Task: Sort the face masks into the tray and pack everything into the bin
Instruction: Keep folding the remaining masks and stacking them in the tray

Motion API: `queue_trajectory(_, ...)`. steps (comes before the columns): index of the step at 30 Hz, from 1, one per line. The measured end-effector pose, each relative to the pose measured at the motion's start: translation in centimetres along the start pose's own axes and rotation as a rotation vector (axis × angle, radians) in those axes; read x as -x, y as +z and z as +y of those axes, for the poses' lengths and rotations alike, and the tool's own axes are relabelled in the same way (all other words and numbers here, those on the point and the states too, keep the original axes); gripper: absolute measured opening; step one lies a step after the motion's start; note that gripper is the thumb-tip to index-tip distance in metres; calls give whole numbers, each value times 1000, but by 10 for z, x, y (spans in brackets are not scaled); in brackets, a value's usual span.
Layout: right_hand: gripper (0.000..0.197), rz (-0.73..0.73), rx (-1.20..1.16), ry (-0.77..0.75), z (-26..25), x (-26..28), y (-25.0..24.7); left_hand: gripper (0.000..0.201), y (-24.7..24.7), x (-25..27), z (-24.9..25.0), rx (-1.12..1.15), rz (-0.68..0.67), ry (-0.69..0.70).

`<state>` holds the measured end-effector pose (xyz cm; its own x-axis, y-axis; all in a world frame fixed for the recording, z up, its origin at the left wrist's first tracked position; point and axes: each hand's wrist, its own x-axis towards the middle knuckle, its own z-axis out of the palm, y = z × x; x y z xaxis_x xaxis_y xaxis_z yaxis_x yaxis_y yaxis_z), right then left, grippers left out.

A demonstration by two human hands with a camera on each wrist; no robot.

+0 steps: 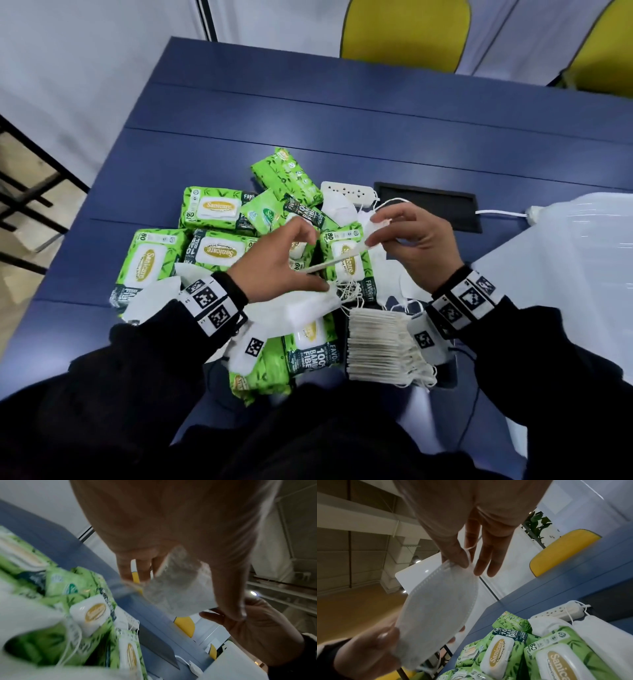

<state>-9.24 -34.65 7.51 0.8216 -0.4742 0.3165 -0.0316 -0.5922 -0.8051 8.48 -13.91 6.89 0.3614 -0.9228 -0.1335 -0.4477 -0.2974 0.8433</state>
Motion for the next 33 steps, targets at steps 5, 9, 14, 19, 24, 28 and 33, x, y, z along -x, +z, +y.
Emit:
queue_trajectory(5, 35, 87, -125, 90, -9, 12, 3, 57, 20, 21, -3, 450, -158, -187)
queue_trajectory(9, 29, 156, -282, 210, -21, 20, 11, 64, 27, 29, 1, 622, -48, -282)
queue_trajectory(14, 33, 202, -742, 705, -34, 22, 24, 36, 22, 36, 0, 596, 94, -257)
queue_trajectory(19, 59, 80, -870, 970, -41, 34, 46, 10, 19, 48, -3, 529, 118, -229)
queue_trajectory(24, 60, 32, -915, 1013, -57, 42, 70, 8, 22, 56, -20, 541, 182, -267)
queue_trajectory(28, 97, 218, -1014, 1056, -63, 41, 80, 2, 25, 63, -23, 599, 301, -303)
queue_trajectory(33, 93, 268, -909, 932, -72, 43, 93, 31, 43, 69, -31, 917, 377, -434)
